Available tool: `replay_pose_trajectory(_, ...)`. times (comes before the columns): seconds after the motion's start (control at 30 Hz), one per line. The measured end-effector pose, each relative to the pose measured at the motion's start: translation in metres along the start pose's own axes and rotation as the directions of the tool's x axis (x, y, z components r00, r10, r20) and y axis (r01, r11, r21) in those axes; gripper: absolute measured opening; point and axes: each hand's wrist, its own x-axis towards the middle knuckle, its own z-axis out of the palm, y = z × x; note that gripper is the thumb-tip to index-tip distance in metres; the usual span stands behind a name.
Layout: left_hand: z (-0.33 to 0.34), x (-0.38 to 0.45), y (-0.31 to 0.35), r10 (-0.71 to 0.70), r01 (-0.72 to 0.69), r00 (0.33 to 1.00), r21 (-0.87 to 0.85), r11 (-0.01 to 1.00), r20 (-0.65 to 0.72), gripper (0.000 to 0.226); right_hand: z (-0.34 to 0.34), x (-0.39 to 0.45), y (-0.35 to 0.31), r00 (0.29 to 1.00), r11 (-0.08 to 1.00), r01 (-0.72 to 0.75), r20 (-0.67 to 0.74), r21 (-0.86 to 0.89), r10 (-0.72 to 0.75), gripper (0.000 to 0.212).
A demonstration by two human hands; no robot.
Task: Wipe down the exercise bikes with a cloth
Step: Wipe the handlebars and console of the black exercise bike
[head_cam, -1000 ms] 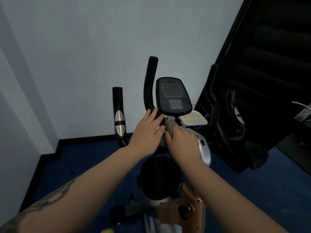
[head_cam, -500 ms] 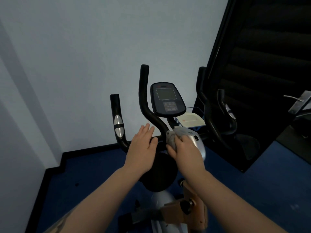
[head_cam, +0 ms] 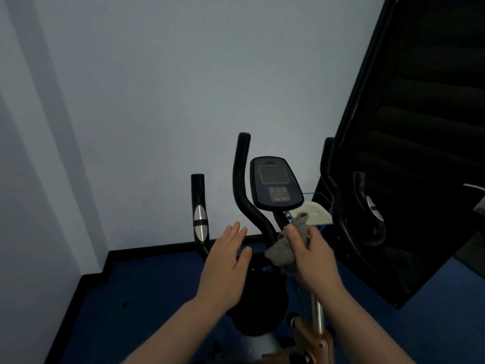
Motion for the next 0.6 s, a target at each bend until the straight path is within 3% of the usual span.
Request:
replay_pose_trajectory(0.07, -0.011, 0.014, 0.0, 0.014, -0.014, 0.999, -0.014, 1.0, -0.036, 0.047, 0.006, 0.017, -0.015, 1.0, 0.998, 0.014, 0.005, 0.06, -0.015, 0.03)
replay_pose_trajectory(0.23, -0.047, 0.067, -0.001, 0.096, -0.093, 0.988, 0.038, 0.995, -0.118, 0.045, 0.039, 0.071, -0.043, 0.972, 0.969, 0.23, -0.015, -0.09, -0.232, 0.012)
replay_pose_trajectory(0.37, -0.069, 0.101, -0.013, 0.148, -0.137, 0.979, 0.083, 0.987, -0.143, 0.045, 0.072, 0.117, -0.056, 0.948, 0.923, 0.289, -0.055, -0.255, -0.313, 0.02)
replay_pose_trajectory(0.6, -0.076, 0.141, -0.042, 0.216, -0.187, 0.965, 0.189, 0.964, -0.148, 0.043, 0.141, 0.162, -0.082, 0.847, 0.975, 0.206, -0.485, -0.08, -0.219, 0.022)
